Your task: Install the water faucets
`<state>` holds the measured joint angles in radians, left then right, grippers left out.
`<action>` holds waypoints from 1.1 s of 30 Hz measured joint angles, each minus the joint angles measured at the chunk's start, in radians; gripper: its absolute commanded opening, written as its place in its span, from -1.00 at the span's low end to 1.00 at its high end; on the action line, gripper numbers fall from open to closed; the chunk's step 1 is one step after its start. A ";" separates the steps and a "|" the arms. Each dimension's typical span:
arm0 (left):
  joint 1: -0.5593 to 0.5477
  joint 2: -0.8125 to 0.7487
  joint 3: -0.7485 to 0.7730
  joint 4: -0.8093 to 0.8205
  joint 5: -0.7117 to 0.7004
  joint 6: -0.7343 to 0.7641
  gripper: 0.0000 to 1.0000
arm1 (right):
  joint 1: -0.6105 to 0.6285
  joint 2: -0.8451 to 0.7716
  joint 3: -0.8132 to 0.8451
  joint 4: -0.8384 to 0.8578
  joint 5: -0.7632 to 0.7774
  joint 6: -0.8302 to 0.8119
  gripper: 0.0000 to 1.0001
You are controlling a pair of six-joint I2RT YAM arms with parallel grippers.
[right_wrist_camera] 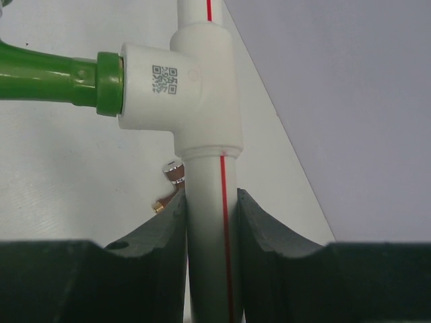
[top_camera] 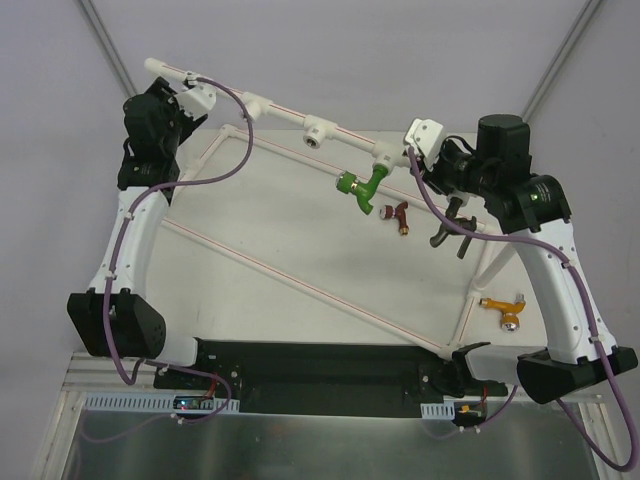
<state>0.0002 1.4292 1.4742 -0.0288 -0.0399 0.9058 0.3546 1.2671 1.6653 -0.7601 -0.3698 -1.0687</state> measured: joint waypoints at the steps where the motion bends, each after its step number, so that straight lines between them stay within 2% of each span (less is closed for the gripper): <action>1: -0.007 -0.005 -0.023 0.030 -0.024 0.033 -1.00 | 0.000 0.000 0.000 0.000 -0.001 -0.001 -0.97; 5: -0.027 -0.014 -0.095 0.150 -0.098 0.154 -1.00 | -0.001 -0.003 -0.003 0.001 -0.001 -0.003 -0.96; 13: -0.066 -0.018 -0.183 0.330 -0.206 0.272 -0.97 | 0.000 -0.006 -0.007 0.005 -0.002 -0.005 -0.97; 14: -0.067 -0.018 -0.183 0.330 -0.208 0.272 -0.62 | 0.000 -0.007 -0.007 0.005 -0.002 -0.005 -0.97; 16: -0.067 -0.019 -0.176 0.318 -0.208 0.256 -0.19 | 0.000 -0.008 -0.007 0.005 -0.002 -0.005 -0.97; 17: -0.066 -0.020 -0.163 0.295 -0.204 0.240 0.14 | 0.000 -0.008 -0.007 0.005 -0.002 -0.005 -0.97; 21: -0.052 -0.020 -0.106 0.195 -0.174 0.159 0.55 | 0.000 -0.011 -0.009 0.005 -0.004 -0.004 -0.96; 27: -0.014 -0.062 -0.034 0.080 0.014 -0.092 0.86 | 0.002 -0.010 -0.011 0.013 -0.006 -0.004 -0.97; 33: 0.124 -0.139 0.028 0.041 0.201 -0.370 0.93 | 0.003 -0.010 -0.011 0.013 -0.006 -0.004 -0.97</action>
<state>0.1238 1.2903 1.5021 0.0124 0.1612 0.5354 0.3573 1.2572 1.6543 -0.7467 -0.3756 -1.0725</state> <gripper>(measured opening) 0.960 0.324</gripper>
